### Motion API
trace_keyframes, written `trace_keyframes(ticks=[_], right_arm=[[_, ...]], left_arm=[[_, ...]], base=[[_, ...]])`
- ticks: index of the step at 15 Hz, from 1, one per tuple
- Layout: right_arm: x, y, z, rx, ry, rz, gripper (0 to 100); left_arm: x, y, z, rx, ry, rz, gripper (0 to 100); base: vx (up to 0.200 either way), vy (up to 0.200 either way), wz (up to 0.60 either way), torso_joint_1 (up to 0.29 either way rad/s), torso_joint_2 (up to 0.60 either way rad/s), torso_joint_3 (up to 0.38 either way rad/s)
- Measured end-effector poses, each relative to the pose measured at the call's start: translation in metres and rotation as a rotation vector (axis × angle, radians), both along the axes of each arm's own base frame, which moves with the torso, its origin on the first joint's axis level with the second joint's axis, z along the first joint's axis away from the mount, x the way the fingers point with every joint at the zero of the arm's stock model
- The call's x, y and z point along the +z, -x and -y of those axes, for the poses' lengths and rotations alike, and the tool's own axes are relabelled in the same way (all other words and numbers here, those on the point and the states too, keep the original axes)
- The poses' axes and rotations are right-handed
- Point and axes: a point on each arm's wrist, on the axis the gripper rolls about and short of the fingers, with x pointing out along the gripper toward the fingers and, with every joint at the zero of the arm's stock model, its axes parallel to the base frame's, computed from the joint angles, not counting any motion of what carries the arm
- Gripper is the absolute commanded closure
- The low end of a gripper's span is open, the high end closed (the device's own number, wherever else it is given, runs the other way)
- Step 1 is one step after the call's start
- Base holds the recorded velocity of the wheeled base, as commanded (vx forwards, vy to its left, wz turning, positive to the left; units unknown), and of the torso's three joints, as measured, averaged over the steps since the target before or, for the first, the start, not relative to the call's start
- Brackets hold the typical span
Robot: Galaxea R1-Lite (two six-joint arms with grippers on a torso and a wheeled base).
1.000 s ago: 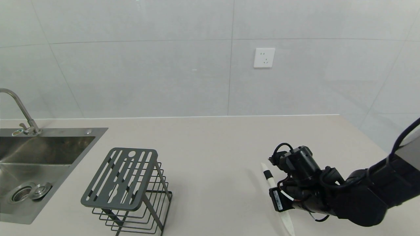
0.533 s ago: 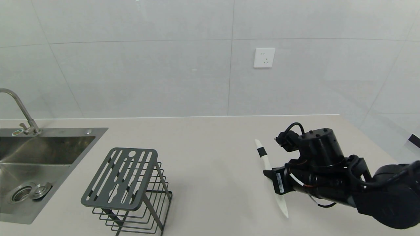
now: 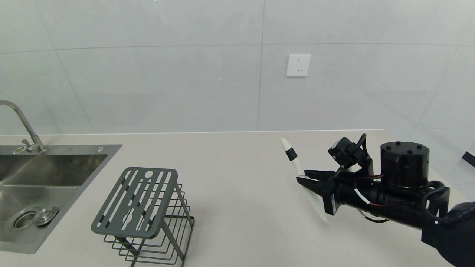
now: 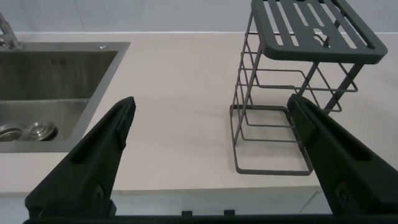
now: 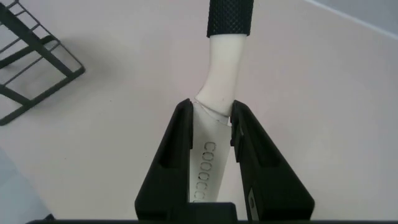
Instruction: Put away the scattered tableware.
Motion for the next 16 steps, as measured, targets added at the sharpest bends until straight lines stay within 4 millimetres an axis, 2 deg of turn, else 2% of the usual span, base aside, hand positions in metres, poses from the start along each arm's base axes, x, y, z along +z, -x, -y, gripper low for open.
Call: trace_keyframes(ticks=[5,11,14,16], right_arm=[[-0.004,0.000,0.010,0.184,0.007,0.062,100],[-0.006,0.008,0.013,0.205,0.009,0.088,100],[-0.006,0.013,0.014,0.208,0.009,0.085,100],[-0.006,0.015,0.014,0.215,0.010,0.087,100]], left_arm=[[0.000,0.000,0.000,-0.020,-0.018,0.000,0],[0.002,0.000,0.001,-0.023,-0.034,0.018,0],[0.025,0.003,0.001,-0.029,0.033,0.240,0],[0.024,0.003,0.002,-0.076,0.048,0.234,0]], base=[[0.000,0.000,0.00,0.000,0.00,0.000],[0.000,0.000,0.00,0.000,0.00,0.000],[0.000,0.000,0.00,0.000,0.00,0.000],[0.000,0.000,0.00,0.000,0.00,0.000]])
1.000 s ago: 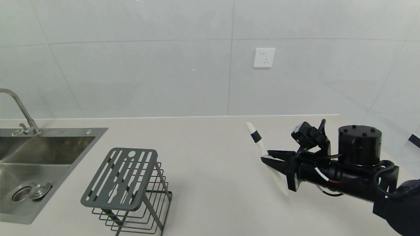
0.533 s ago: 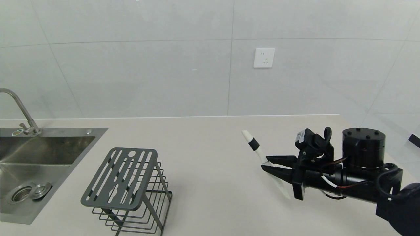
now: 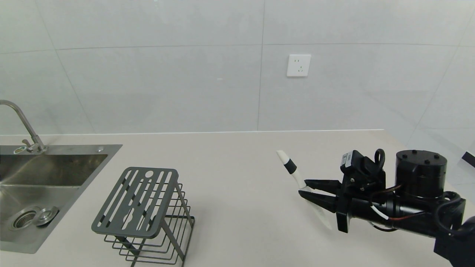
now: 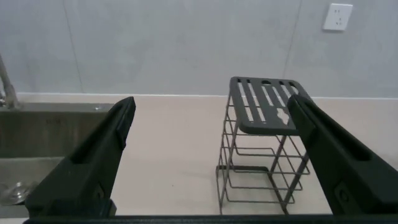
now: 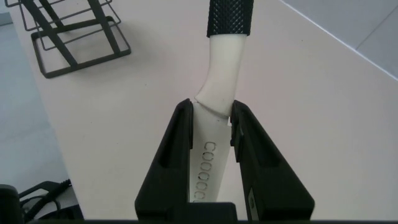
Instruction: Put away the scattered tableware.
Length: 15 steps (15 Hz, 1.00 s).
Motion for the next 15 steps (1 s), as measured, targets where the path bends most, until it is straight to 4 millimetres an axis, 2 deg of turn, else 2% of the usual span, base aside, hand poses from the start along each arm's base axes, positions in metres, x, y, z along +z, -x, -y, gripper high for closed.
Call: trace_keyframes(ticks=[2,5,8,10,15], right_arm=[[0.001,0.005,-0.002,0.023,-0.001,0.002,100],[0.004,0.017,-0.007,0.069,-0.005,0.010,100],[0.008,0.022,-0.011,0.092,-0.011,0.022,100],[0.008,0.026,-0.012,0.106,-0.011,0.023,100],[0.011,0.035,-0.012,0.123,-0.014,0.031,100]], left_arm=[[0.008,0.003,0.001,-0.051,-0.008,0.025,0],[0.031,0.014,0.003,-0.170,0.004,0.044,0],[0.051,0.018,0.005,-0.277,-0.014,0.040,0],[0.066,0.013,0.007,-0.351,-0.027,0.012,0],[0.085,-0.006,0.009,-0.496,-0.042,-0.080,0]], base=[[0.000,0.000,0.00,0.000,0.00,0.000],[0.000,0.000,0.00,0.000,0.00,0.000],[0.000,0.000,0.00,0.000,0.00,0.000],[0.000,0.000,0.00,0.000,0.00,0.000],[0.000,0.000,0.00,0.000,0.00,0.000]])
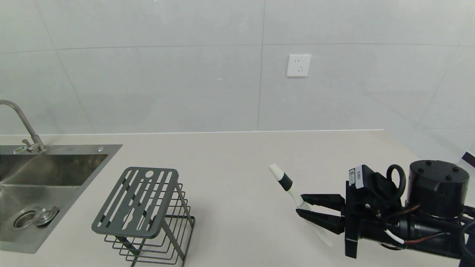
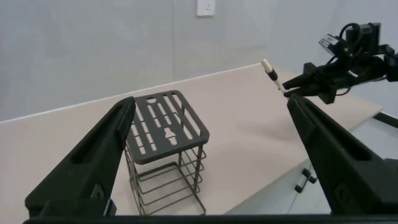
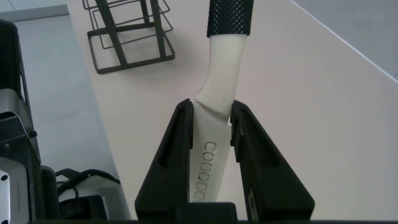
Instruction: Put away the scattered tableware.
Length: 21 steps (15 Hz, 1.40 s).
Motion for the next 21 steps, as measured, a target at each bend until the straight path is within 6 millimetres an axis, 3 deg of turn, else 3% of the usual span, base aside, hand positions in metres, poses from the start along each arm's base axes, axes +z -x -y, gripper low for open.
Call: trace_keyframes(ticks=[5,9,16,21], right_arm=[[0.003,0.005,0.003,0.000,-0.004,0.008,100],[0.006,0.005,0.003,0.001,-0.013,0.022,100],[0.008,0.012,0.007,0.000,-0.015,0.029,100],[0.017,0.013,0.007,0.003,-0.043,0.094,100]], left_arm=[[0.026,-0.031,0.004,-0.155,-0.129,0.036,0],[0.026,-0.068,0.009,-0.266,-0.257,0.014,0],[0.034,-0.131,0.034,-0.420,-0.243,0.035,0],[0.025,-0.139,0.064,-0.628,-0.206,-0.065,0]], base=[[0.000,0.000,0.00,0.000,0.00,0.000],[0.000,0.000,0.00,0.000,0.00,0.000],[0.000,0.000,0.00,0.000,0.00,0.000],[0.000,0.000,0.00,0.000,0.00,0.000]])
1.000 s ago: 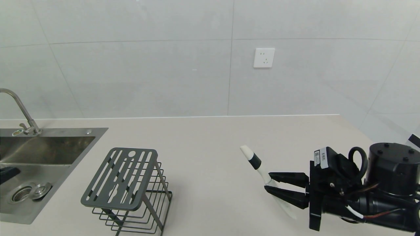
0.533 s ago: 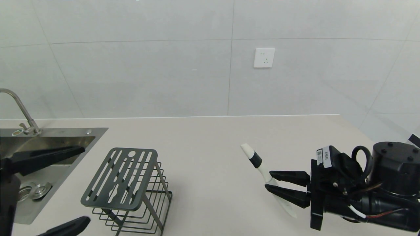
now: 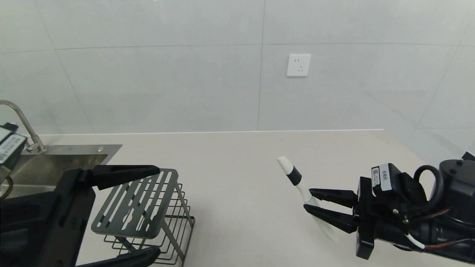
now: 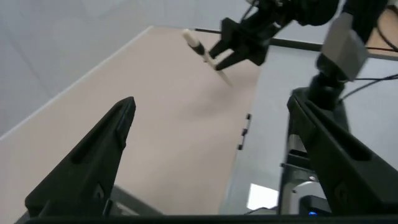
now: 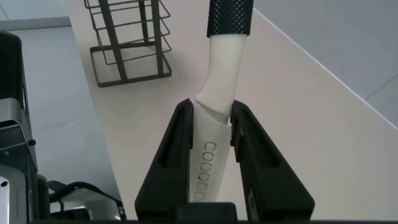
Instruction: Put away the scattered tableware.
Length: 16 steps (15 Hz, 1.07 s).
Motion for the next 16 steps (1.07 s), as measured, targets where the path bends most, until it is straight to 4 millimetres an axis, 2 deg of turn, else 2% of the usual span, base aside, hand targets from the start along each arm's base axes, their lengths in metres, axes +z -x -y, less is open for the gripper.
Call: trace_keyframes(ticks=[7,9,11,13,16], right_arm=[[0.012,-0.005,-0.004,0.002,-0.037,0.061,100],[0.018,-0.008,-0.006,0.001,-0.052,0.085,100],[0.022,-0.012,-0.008,0.001,-0.065,0.104,100],[0.025,-0.017,-0.011,0.000,-0.073,0.113,100],[0.026,-0.025,-0.016,-0.005,-0.077,0.115,100]], left_arm=[[-0.017,-0.036,0.045,-0.115,0.022,-0.028,0],[-0.023,-0.043,0.055,-0.061,0.041,-0.161,0],[-0.021,-0.047,0.069,0.029,0.083,-0.227,0],[-0.015,-0.050,0.087,0.078,0.157,-0.234,0],[-0.018,-0.052,0.110,0.047,0.202,-0.210,0]], base=[[0.000,0.000,0.00,0.000,0.00,0.000],[0.000,0.000,0.00,0.000,0.00,0.000],[0.000,0.000,0.00,0.000,0.00,0.000],[0.000,0.000,0.00,0.000,0.00,0.000],[0.000,0.000,0.00,0.000,0.00,0.000]])
